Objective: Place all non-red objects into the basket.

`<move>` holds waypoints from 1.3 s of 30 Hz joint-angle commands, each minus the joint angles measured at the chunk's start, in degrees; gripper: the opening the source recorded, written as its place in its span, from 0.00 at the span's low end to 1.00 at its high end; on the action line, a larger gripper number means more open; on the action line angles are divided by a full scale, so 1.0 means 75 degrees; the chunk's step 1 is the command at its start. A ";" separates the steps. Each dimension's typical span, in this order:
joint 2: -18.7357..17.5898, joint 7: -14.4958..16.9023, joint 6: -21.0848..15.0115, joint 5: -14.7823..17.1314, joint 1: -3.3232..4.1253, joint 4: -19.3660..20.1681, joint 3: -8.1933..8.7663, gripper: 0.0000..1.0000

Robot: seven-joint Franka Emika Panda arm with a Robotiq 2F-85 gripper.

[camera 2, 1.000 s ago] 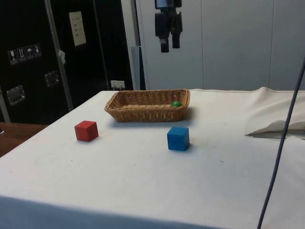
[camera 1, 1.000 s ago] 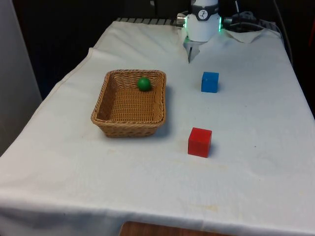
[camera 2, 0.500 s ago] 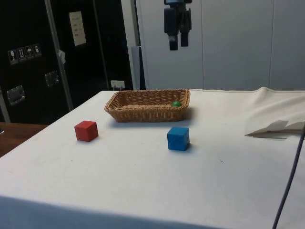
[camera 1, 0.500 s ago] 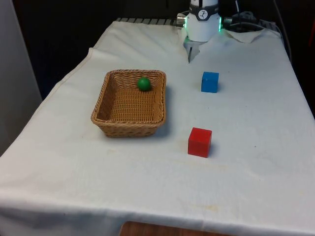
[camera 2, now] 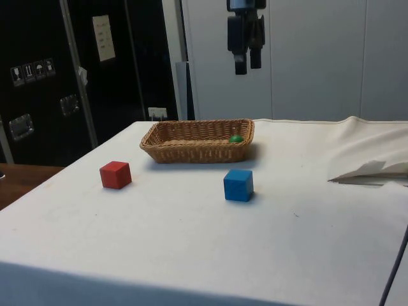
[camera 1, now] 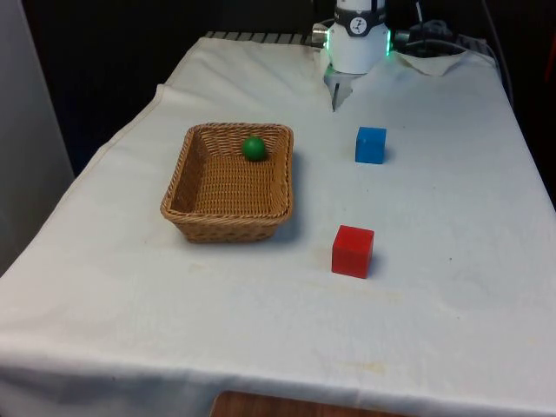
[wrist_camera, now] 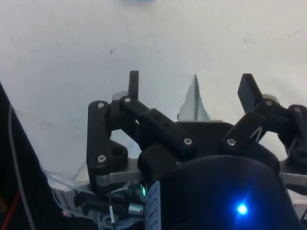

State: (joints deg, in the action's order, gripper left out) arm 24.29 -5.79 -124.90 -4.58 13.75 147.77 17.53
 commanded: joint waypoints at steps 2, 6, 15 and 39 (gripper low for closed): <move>0.0008 -0.0176 -0.0092 0.0015 0.0015 0.0099 -0.0107 1.00; -0.0038 -0.0390 -0.0160 0.0046 0.0031 0.0206 -0.0306 1.00; -0.0122 -0.0756 -0.0191 0.0053 0.0038 0.0237 -0.0772 1.00; -0.0901 -0.1245 -0.1031 0.0283 0.0084 0.0244 -0.1688 1.00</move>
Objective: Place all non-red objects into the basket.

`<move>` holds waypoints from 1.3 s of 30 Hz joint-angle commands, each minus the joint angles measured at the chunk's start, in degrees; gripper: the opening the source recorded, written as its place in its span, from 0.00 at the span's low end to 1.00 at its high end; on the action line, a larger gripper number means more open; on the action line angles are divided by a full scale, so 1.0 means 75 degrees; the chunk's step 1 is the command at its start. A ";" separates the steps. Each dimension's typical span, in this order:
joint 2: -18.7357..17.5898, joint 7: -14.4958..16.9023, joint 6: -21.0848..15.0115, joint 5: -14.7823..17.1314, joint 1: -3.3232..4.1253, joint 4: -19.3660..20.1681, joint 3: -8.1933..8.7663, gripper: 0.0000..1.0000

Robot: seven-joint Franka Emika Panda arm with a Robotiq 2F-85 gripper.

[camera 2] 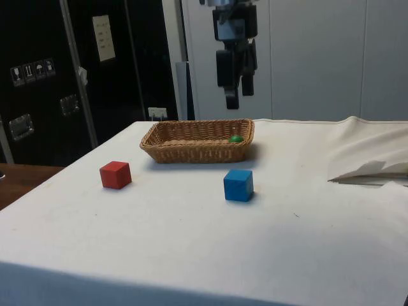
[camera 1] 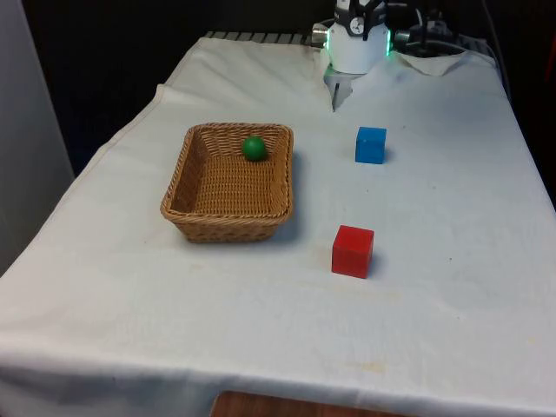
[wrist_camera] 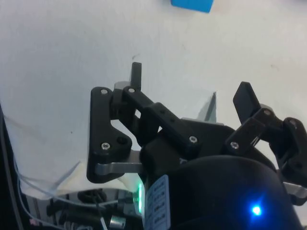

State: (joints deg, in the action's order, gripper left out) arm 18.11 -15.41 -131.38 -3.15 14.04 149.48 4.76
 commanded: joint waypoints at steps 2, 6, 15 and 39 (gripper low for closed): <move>-0.0176 0.0092 -0.0313 0.0130 0.0046 0.0031 0.0015 1.00; -0.0344 0.0244 -0.0596 0.0260 0.0046 0.0069 0.0031 1.00; -0.0481 0.0596 -0.0863 0.0474 0.0023 0.0176 0.0168 1.00; -0.1261 0.2093 -0.2299 0.1429 0.0038 0.0588 0.0328 1.00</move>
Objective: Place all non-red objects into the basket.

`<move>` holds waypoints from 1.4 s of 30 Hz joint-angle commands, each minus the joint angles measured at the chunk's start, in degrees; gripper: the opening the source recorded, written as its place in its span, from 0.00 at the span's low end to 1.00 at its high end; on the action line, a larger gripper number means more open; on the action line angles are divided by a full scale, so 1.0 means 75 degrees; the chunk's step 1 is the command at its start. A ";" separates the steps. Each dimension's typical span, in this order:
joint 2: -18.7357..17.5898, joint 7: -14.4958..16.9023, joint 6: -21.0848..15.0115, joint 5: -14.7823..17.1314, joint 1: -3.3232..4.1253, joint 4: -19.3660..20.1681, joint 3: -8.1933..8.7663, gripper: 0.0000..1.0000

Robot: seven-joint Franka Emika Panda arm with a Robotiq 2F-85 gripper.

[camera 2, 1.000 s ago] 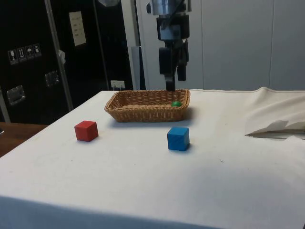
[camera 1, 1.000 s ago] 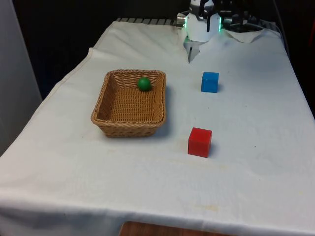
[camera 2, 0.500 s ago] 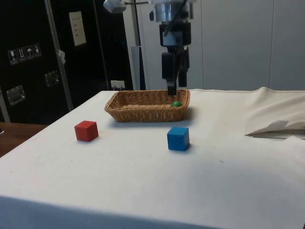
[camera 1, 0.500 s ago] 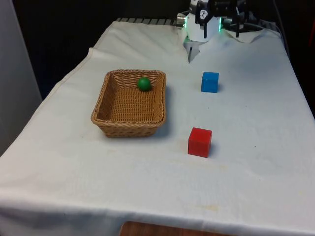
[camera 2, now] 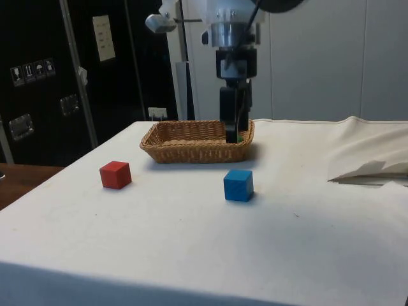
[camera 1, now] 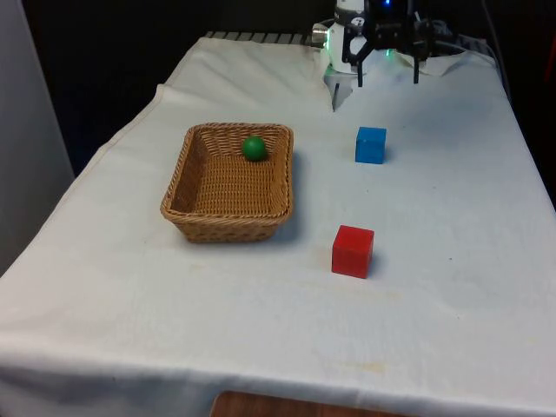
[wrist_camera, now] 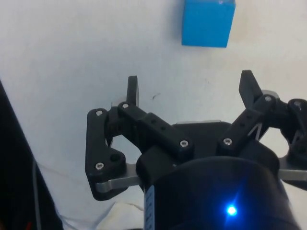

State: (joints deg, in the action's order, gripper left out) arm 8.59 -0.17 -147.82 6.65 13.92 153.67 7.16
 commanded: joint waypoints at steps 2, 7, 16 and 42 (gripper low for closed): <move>-0.0115 0.0061 -0.0260 0.0122 0.0069 0.0046 -0.0031 1.00; -0.0443 0.0038 -0.0634 0.0084 0.0069 0.0046 -0.0153 1.00; -0.0886 -0.0053 -0.1024 0.0000 0.0038 0.0008 -0.0306 1.00; -0.1505 -0.0672 -0.1390 -0.0267 -0.0008 -0.0191 -0.0222 1.00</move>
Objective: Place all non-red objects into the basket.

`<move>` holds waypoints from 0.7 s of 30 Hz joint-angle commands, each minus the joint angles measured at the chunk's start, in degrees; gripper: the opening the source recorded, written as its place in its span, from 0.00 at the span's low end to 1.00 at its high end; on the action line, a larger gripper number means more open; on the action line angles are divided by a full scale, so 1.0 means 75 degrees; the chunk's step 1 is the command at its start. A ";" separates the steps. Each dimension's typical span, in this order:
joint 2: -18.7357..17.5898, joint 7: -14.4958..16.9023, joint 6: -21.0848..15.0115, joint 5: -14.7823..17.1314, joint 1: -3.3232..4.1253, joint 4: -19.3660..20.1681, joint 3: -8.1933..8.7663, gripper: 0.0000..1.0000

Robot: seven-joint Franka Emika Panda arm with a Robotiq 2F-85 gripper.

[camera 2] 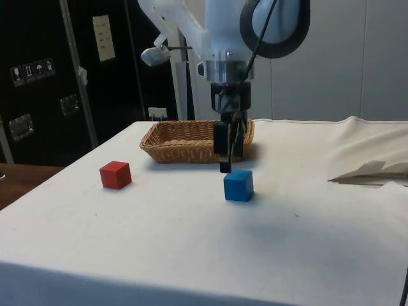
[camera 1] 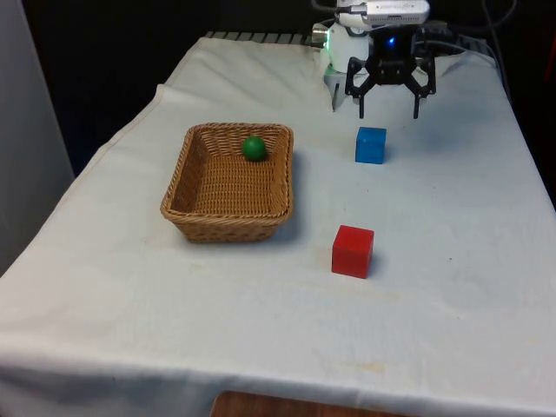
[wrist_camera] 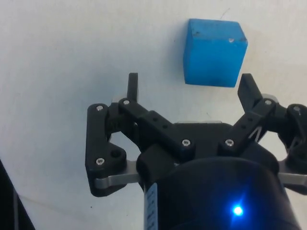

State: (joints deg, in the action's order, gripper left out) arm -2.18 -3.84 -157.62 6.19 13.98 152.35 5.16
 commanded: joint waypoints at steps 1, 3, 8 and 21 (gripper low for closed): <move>-0.0099 -0.0214 -0.0099 -0.0214 -0.0015 -0.0015 0.0053 1.00; -0.0138 -0.0275 -0.0122 -0.0229 -0.0015 -0.0015 0.0053 1.00; -0.0359 -0.0497 -0.0237 -0.0328 -0.0008 -0.0084 0.0099 1.00; -0.0680 -0.1184 -0.0420 -0.0909 0.0023 -0.0168 0.0199 1.00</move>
State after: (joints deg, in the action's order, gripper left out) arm -6.59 -11.12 -159.86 1.60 13.87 151.26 5.73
